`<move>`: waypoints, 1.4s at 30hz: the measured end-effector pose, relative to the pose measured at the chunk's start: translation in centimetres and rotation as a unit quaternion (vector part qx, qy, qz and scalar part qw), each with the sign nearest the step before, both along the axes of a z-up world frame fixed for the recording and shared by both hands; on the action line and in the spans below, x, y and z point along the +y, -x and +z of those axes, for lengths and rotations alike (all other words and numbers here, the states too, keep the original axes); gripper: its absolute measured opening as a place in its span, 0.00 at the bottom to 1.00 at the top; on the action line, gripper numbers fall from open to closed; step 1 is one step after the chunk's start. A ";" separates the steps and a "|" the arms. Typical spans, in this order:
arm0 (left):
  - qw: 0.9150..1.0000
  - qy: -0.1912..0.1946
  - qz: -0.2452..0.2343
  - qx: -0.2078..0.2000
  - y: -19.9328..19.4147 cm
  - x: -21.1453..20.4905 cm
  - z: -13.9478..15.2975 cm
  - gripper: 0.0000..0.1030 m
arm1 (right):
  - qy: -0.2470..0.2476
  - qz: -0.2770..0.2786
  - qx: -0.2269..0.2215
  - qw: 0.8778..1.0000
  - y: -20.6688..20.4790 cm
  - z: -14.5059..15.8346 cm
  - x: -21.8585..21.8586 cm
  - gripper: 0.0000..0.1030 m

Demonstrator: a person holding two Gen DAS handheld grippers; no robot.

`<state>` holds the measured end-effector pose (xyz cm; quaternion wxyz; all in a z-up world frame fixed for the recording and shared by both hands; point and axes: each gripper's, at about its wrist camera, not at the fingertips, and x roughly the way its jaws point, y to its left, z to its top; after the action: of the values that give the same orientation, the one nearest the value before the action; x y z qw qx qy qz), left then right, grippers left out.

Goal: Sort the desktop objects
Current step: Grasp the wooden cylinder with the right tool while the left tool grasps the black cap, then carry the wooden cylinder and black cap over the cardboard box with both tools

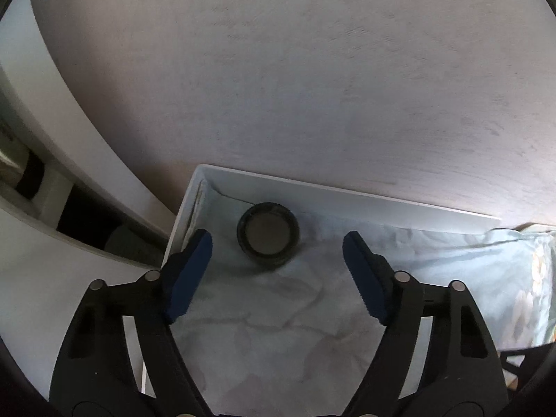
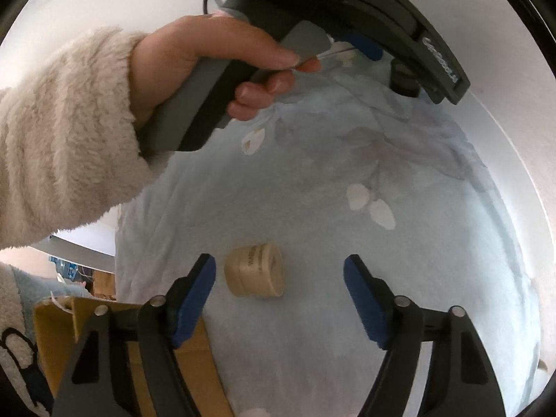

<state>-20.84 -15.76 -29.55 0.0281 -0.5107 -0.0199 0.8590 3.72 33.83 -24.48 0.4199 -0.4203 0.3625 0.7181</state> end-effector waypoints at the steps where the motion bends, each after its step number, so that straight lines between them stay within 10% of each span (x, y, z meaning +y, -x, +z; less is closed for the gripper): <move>1: 1.000 -0.001 0.000 0.001 0.1 0.0 -0.2 0.66 | 0.003 0.006 -0.001 1.000 0.3 -0.3 0.0 0.57; 9: 1.000 0.005 0.005 0.014 0.0 -0.1 -0.5 0.32 | -0.005 0.024 -0.021 0.999 1.7 -0.8 -0.2 0.27; 23: 1.000 -0.019 -0.003 0.018 -1.7 0.4 1.4 0.32 | 0.007 -0.018 -0.022 1.000 -0.4 0.8 -0.2 0.26; 42: 0.994 0.001 -0.092 0.055 -10.3 6.3 12.9 0.32 | -0.016 -0.116 -0.075 0.990 -4.3 10.7 -7.0 0.26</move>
<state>-10.55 -9.42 -16.61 0.1080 -0.4621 0.0296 0.8797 8.01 26.82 -13.77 0.5329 -0.4218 0.3647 0.6365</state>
